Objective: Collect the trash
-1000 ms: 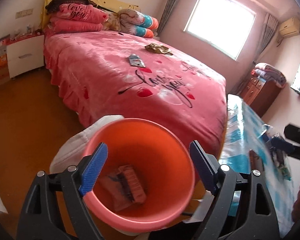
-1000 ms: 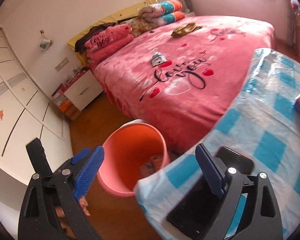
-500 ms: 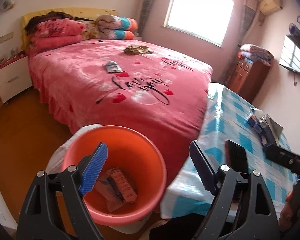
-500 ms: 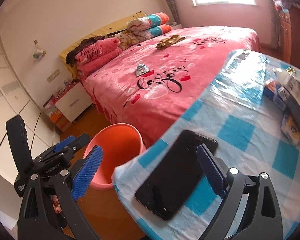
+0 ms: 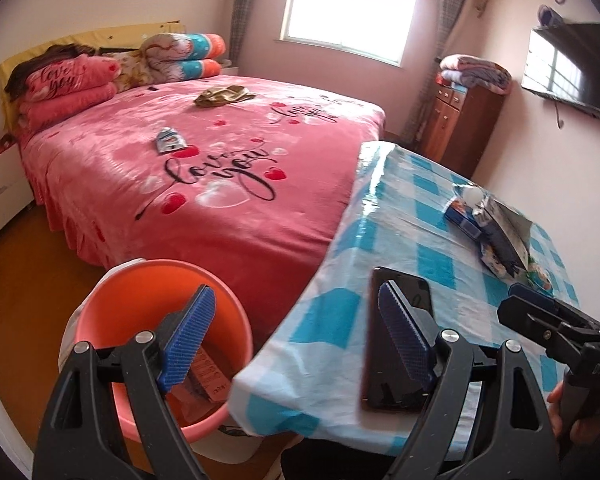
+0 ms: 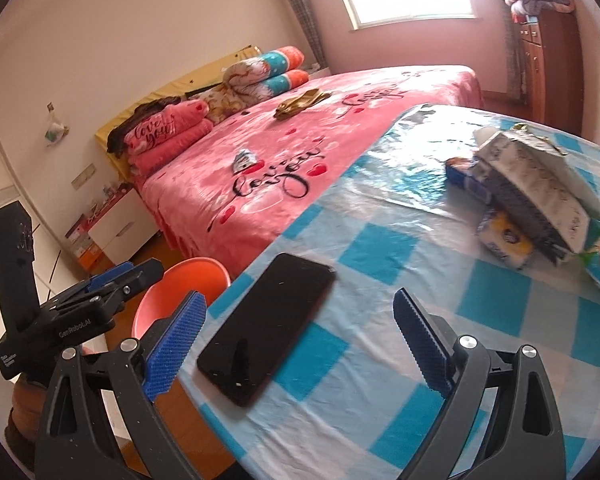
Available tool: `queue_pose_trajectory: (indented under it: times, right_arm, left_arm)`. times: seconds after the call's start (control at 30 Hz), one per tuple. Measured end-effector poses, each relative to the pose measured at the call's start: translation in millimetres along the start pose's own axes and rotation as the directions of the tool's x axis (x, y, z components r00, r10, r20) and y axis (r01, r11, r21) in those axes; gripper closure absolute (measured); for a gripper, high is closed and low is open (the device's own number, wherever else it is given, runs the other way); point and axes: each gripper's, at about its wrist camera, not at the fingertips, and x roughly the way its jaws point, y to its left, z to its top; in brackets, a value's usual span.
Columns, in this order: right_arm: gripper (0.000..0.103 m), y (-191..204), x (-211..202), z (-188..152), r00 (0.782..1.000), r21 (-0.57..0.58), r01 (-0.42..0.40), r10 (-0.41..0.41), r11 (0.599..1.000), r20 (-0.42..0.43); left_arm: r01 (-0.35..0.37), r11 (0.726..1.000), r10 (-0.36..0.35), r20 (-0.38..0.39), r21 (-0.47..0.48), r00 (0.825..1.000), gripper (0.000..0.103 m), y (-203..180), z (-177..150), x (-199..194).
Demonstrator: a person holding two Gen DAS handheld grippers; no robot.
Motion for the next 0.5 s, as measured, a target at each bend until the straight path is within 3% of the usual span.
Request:
queue_pose_trajectory:
  times: [0.3,0.5]
  right_arm:
    - [0.009,-40.4,-27.1,4.1,0.998,0.056,0.023,-0.027,0.998,0.065]
    - [0.009,-86.3,-46.9,5.1,0.991,0.137,0.059,-0.074,0.989,0.107]
  left_arm:
    - [0.035,0.997,-0.032,-0.039,0.076,0.999,0.018,-48.1,10.8,7.0]
    - [0.079,0.988,-0.072,-0.053,0.136,0.996,0.018,-94.7,36.3,16.6]
